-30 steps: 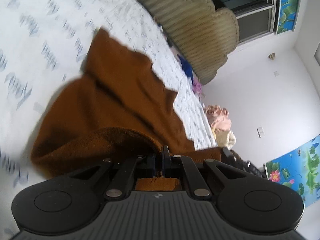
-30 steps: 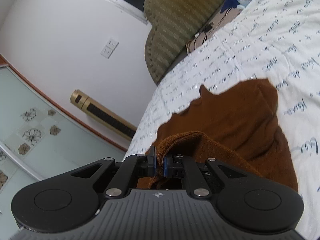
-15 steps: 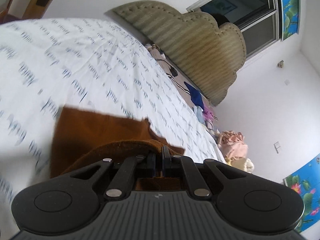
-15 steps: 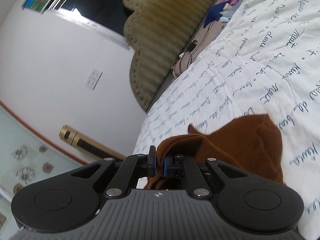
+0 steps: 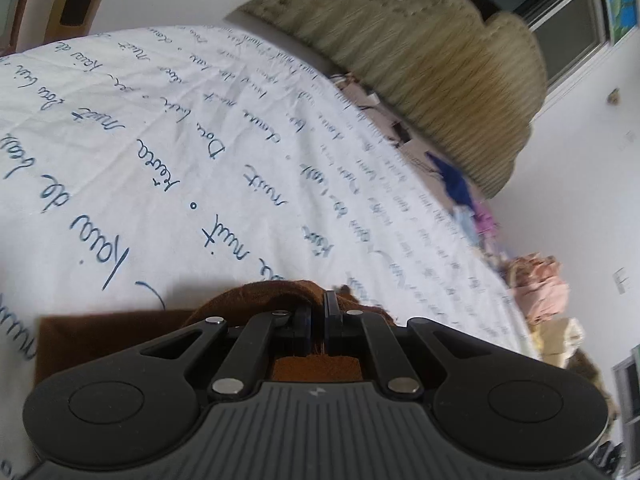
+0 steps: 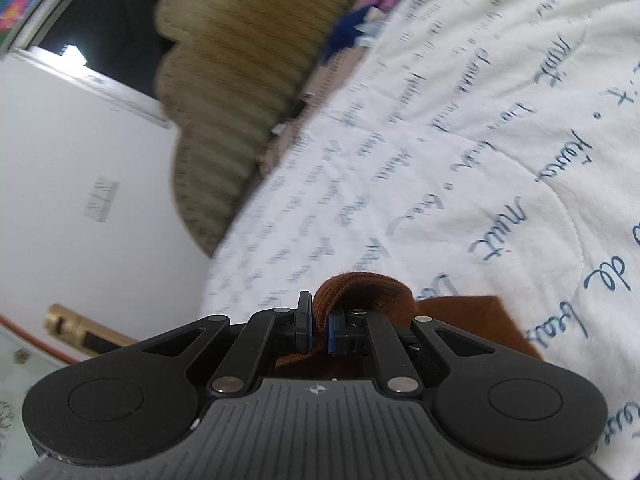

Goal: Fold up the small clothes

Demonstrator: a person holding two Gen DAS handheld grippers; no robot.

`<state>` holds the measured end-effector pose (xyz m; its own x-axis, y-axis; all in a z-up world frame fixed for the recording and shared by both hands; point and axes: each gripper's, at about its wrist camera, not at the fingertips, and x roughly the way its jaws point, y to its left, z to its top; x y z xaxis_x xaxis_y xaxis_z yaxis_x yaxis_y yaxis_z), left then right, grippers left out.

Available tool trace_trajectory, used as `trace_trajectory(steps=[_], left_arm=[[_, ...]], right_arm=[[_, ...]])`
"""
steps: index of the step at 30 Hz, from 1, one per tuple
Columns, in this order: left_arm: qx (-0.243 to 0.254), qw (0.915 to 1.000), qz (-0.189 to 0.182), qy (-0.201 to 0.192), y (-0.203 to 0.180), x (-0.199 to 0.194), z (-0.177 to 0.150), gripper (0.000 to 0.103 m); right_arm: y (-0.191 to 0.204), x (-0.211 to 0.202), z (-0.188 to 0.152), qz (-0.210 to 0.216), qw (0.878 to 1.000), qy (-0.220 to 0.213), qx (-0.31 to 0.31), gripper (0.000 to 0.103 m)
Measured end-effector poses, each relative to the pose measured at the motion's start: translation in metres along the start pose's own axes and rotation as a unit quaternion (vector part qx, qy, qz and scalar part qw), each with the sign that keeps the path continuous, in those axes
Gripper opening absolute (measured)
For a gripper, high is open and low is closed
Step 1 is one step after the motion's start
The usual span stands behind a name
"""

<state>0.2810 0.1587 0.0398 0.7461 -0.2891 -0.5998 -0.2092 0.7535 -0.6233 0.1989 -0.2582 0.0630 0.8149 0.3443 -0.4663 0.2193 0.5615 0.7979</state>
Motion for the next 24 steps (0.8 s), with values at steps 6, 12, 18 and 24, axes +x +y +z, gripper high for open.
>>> trace_trajectory(steps=[6,12,18,24], left_arm=[[0.021,0.9988,0.044,0.002,0.002,0.023,0.006,0.006],[0.015,0.9981,0.056,0.020,0.012,0.023,0.011,0.006],[0.056,0.9958,0.071,-0.015,-0.004,-0.009,0.017,0.006],[0.110,0.9891,0.091,-0.037,-0.022,-0.034,-0.001,0.006]], right_arm=[[-0.019,0.035,0.000,-0.047,0.999,0.023,0.011,0.013],[-0.015,0.040,0.002,-0.060,0.998,0.027,0.006,0.024],[0.019,0.005,0.014,-0.025,0.998,-0.020,-0.045,0.046],[0.054,-0.019,-0.026,-0.007,0.985,0.046,-0.166,0.046]])
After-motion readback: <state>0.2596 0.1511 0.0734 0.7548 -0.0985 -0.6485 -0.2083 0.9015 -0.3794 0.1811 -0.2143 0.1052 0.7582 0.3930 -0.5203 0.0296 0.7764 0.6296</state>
